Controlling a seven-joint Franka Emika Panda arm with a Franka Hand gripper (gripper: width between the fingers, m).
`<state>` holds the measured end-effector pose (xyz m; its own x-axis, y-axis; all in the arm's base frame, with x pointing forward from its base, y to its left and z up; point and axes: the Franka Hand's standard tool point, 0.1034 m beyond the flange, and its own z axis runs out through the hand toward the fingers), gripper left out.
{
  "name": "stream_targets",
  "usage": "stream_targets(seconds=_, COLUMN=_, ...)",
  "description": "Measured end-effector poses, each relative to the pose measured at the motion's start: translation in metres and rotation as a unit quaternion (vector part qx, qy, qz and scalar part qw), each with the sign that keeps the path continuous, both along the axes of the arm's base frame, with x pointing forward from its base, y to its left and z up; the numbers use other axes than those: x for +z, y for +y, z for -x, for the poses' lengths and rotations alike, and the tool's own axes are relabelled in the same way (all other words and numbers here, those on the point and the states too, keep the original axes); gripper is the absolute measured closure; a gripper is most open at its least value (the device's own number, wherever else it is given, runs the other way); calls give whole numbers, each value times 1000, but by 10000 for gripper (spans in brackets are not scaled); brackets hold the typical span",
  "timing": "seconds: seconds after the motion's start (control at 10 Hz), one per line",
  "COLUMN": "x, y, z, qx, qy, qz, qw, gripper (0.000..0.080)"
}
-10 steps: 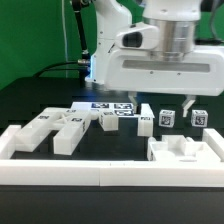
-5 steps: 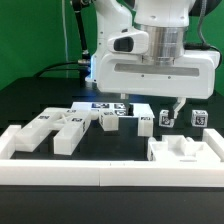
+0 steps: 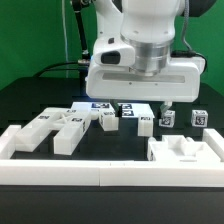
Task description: Assemble chair
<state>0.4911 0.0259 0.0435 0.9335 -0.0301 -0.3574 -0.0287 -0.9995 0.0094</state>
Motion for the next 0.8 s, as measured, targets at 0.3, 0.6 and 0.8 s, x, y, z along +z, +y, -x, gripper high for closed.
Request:
stream_targets(seconds=0.3, x=-1, y=1, z=2, qx=2, qy=97, qz=1, qw=995, gripper=151)
stream_targets(seconds=0.6, x=-5, y=0, z=14, qx=3, qy=198, qz=2, qw=980, gripper=151)
stream_targets(seconds=0.8, x=-10, y=2, z=12, qx=5, qy=237, qz=2, qw=971, gripper=151)
